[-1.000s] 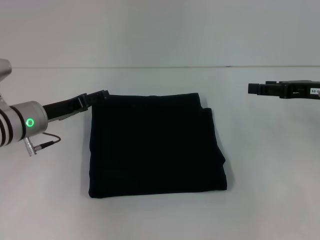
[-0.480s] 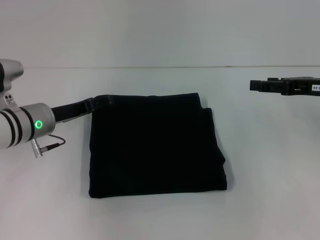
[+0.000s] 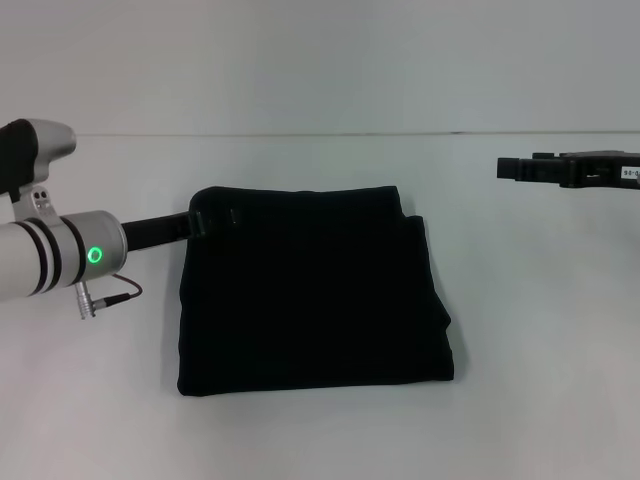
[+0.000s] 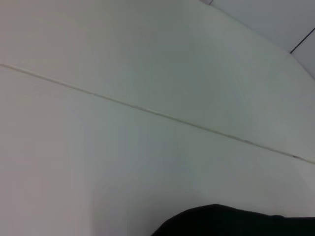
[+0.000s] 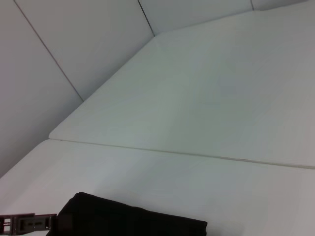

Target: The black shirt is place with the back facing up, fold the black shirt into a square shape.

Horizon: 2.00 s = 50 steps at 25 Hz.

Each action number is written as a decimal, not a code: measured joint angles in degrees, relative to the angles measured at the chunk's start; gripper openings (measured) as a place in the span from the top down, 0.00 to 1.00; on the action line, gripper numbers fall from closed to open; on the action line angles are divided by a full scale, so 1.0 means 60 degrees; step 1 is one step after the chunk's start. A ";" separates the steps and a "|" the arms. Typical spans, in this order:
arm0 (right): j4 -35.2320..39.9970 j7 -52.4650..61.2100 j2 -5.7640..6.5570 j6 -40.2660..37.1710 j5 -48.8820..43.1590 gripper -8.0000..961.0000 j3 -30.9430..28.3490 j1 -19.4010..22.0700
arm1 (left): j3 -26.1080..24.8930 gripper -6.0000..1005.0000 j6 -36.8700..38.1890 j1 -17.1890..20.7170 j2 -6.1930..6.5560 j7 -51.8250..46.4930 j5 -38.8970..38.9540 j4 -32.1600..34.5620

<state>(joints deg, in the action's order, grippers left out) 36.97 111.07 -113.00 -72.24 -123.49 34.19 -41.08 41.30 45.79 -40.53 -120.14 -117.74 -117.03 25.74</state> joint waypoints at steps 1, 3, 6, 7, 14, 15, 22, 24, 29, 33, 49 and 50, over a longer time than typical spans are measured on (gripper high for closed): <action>0.0004 -0.0002 0.0003 0.0000 0.0000 0.17 0.0000 -0.0004 | -0.0006 0.15 0.0008 -0.0001 -0.0002 0.0000 0.0015 0.0019; 0.0007 -0.0009 0.0008 -0.0007 0.0000 0.17 0.0000 -0.0012 | -0.0024 0.16 0.0041 0.0000 -0.0002 0.0000 0.0028 0.0039; 0.0007 -0.0012 0.0010 -0.0012 0.0000 0.17 0.0000 -0.0014 | -0.0025 0.29 0.0069 0.0000 -0.0002 0.0000 0.0031 0.0064; 0.0007 -0.0012 0.0010 -0.0011 0.0000 0.17 0.0000 -0.0013 | -0.0020 0.34 0.0072 -0.0004 -0.0002 -0.0001 0.0032 0.0073; 0.0006 -0.0026 0.0010 -0.0004 0.0000 0.17 0.0000 -0.0010 | 0.0009 0.66 0.0075 -0.0197 0.0039 -0.0021 0.0007 0.0061; 0.0003 -0.0041 0.0010 -0.0004 0.0000 0.18 0.0000 -0.0010 | 0.0008 0.68 0.0075 -0.0243 0.0050 -0.0021 -0.0002 0.0049; -0.0001 -0.0090 -0.0041 0.0001 0.0000 0.18 0.0045 -0.0044 | 0.0039 0.84 0.0038 -0.0454 0.0088 -0.0016 -0.0030 0.0015; 0.0000 -0.0096 -0.0057 0.0022 0.0000 0.18 0.0060 -0.0054 | 0.0073 0.87 -0.0002 -0.0475 0.0093 -0.0014 -0.0033 0.0013; 0.0005 -0.0104 -0.0075 0.0088 0.0000 0.17 0.0074 -0.0081 | 0.0064 0.88 -0.0005 -0.0463 0.0098 0.0000 -0.0003 0.0125; 0.0006 -0.0176 -0.0078 0.0096 0.0000 0.17 0.0079 -0.0141 | 0.0011 0.82 -0.0116 -0.0295 0.0155 0.0009 -0.0026 0.0378; 0.0035 -0.2600 -0.0007 -0.1620 0.0045 0.18 0.0124 -0.0126 | -0.1086 0.38 0.5685 0.0830 0.0262 0.1667 -0.0059 0.3245; 0.0035 -0.2802 -0.0036 -0.1744 0.0013 0.18 0.0331 -0.0161 | -0.1030 0.33 0.6131 0.0797 0.0262 0.1998 -0.0066 0.3261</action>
<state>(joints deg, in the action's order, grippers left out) 37.18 94.26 -113.21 -82.70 -123.41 36.18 -42.04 35.12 82.58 -35.75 -118.56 -105.75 -117.43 45.31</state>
